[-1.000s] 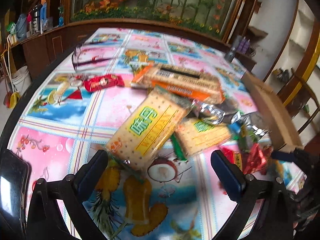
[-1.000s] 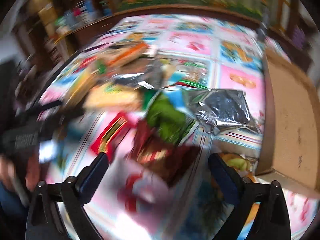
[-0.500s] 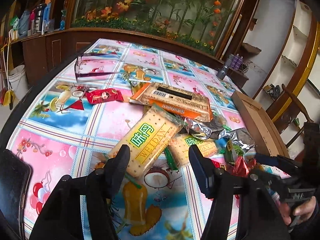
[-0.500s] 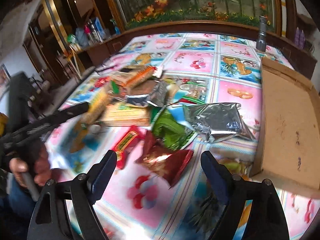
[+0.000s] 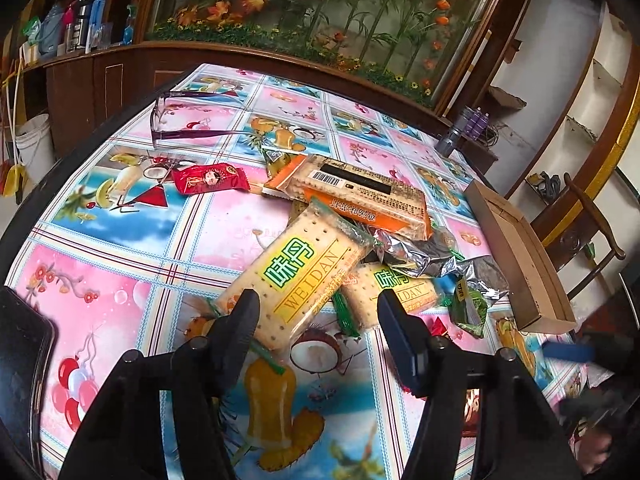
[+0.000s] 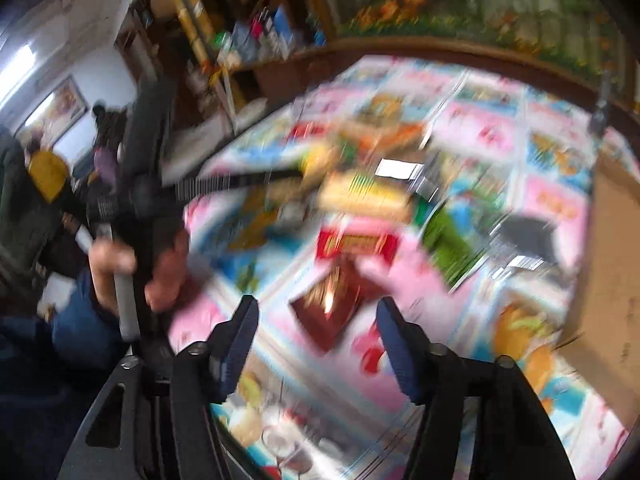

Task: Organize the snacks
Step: 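Move both tools toward the snack pile on the tablecloth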

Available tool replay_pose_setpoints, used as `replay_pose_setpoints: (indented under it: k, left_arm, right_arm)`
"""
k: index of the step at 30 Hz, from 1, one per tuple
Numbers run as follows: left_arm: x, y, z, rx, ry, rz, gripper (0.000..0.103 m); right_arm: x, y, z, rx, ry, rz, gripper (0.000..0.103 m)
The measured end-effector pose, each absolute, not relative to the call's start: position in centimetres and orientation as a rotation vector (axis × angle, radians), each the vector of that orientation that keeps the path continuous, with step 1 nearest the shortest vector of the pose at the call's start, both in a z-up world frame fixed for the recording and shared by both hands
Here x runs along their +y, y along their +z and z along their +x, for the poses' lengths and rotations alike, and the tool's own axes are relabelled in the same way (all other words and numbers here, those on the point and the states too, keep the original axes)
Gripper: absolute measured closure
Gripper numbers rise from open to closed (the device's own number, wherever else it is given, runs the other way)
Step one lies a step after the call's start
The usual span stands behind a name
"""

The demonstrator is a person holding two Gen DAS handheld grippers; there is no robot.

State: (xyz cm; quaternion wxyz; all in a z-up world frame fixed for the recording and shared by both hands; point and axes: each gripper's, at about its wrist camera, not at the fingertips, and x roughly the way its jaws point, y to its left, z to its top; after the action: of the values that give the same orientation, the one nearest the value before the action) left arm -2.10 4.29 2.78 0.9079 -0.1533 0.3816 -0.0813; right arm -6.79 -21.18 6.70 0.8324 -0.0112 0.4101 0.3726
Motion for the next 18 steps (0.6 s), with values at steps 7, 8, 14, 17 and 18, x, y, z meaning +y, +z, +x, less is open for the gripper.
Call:
replay_pose_setpoints:
  k: [7, 8, 14, 17, 18]
  left_arm:
    - [4.3, 2.7, -2.0, 0.797, -0.168, -0.320, 0.042]
    - [4.3, 2.6, -2.1, 0.798, -0.168, -0.319, 0.042]
    - [4.0, 2.5, -2.1, 0.801, -0.172, -0.314, 0.042]
    - [4.0, 2.5, -2.1, 0.801, -0.172, -0.312, 0.041]
    - [4.0, 2.5, -2.1, 0.801, -0.173, -0.313, 0.041]
  right_arm:
    - [-23.0, 11.1, -7.7, 0.659, 0.824, 0.269, 0.051]
    - [-22.6, 11.4, -7.5, 0.644, 0.837, 0.283, 0.052]
    - [-22.1, 11.7, -6.3, 0.738, 0.776, 0.228, 0.054]
    - [-21.7, 9.7, -3.3, 0.884, 0.677, 0.164, 0.069]
    - [-21.8, 8.8, -2.3, 0.919, 0.620, 0.143, 0.068]
